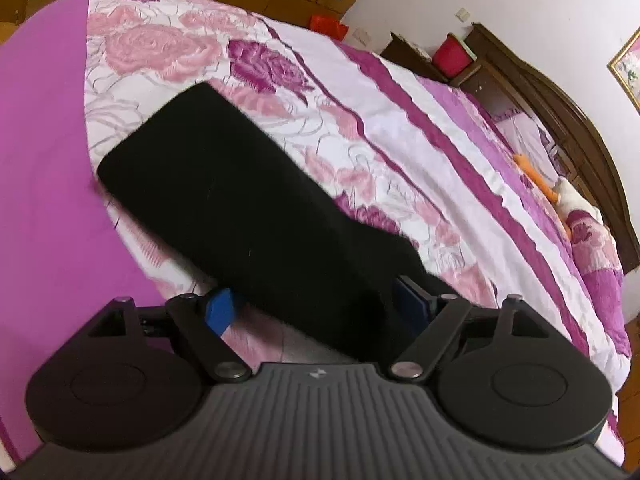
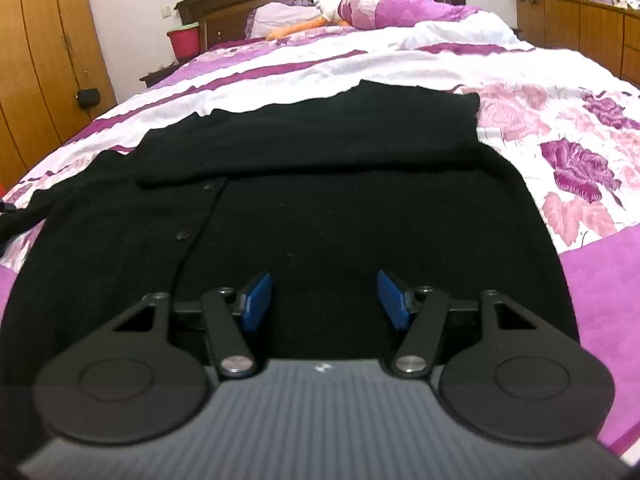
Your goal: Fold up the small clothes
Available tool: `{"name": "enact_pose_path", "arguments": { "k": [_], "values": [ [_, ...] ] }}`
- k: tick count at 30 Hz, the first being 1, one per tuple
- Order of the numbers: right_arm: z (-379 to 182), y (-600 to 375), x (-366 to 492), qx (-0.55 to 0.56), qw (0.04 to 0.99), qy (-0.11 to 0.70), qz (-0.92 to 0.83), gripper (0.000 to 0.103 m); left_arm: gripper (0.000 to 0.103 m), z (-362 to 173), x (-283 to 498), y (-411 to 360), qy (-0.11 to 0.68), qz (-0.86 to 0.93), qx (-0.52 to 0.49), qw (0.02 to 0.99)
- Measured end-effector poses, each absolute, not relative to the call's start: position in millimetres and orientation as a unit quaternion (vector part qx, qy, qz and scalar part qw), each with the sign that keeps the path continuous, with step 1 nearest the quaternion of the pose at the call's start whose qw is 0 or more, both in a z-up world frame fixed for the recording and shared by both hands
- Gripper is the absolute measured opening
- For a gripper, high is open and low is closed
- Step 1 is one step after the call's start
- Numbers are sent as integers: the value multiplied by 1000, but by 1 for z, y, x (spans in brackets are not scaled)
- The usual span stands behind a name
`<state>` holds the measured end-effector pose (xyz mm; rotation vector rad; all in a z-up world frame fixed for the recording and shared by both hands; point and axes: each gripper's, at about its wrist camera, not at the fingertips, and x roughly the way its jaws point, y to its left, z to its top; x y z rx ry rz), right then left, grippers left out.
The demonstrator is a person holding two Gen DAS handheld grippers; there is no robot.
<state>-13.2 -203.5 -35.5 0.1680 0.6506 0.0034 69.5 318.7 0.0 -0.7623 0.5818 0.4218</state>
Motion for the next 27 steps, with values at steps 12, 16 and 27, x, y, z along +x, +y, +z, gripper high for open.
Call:
{"name": "enact_pose_path", "arguments": {
  "k": [12,16,27],
  "values": [
    [-30,-207,-17,106,943,313,39,78,15,29,71,314,234,140,-326,905],
    [-17,-215,-26,138,946,285,68,78,15,59,73,290,209,97,-297,927],
    [-1,-232,-37,149,956,245,65,78,14,137,85,174,165,-50,-218,961]
  ]
}}
